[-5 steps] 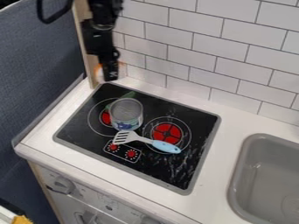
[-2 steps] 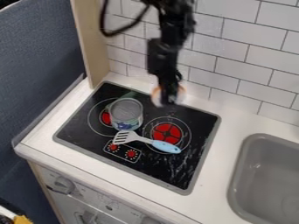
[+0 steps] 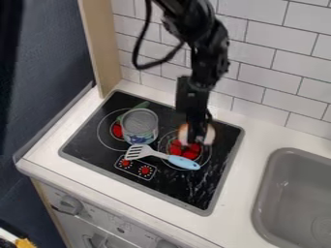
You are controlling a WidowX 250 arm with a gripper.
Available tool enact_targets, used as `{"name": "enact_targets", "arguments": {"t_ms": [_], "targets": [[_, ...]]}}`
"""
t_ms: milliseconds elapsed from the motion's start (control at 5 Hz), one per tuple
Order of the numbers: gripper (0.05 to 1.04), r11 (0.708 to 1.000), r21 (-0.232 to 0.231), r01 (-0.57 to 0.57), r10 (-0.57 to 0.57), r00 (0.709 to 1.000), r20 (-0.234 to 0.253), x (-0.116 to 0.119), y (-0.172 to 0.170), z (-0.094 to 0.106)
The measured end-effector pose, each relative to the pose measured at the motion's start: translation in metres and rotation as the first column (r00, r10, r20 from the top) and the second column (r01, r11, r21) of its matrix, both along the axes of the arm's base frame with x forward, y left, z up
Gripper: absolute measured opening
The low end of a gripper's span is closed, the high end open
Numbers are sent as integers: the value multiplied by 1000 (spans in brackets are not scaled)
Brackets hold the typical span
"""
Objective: Put the white object in the right burner
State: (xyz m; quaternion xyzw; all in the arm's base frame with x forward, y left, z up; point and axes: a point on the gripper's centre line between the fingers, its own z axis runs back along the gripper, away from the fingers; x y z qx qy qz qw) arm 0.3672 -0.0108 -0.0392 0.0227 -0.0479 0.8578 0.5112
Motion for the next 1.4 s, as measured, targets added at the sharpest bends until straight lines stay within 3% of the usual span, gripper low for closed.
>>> {"name": "enact_targets", "arguments": {"t_ms": [200,400,600,800,1000,1400], "targets": [[613,1000,11,4,-3,1000,-18,-3,-4,-14],[684,1000,24,13,-13,1000,-20,0,-6,-15],[918,1000,22,21,-20,999,-44,-4,-5,-23],[1007,1000,16,18,-17,998,-52,-9,-6,-23],[1003,1000,17,25,-23,997,-72,-12,-6,-22],[999,1000,-14,25,-24,999,31,1,-10,28]]}}
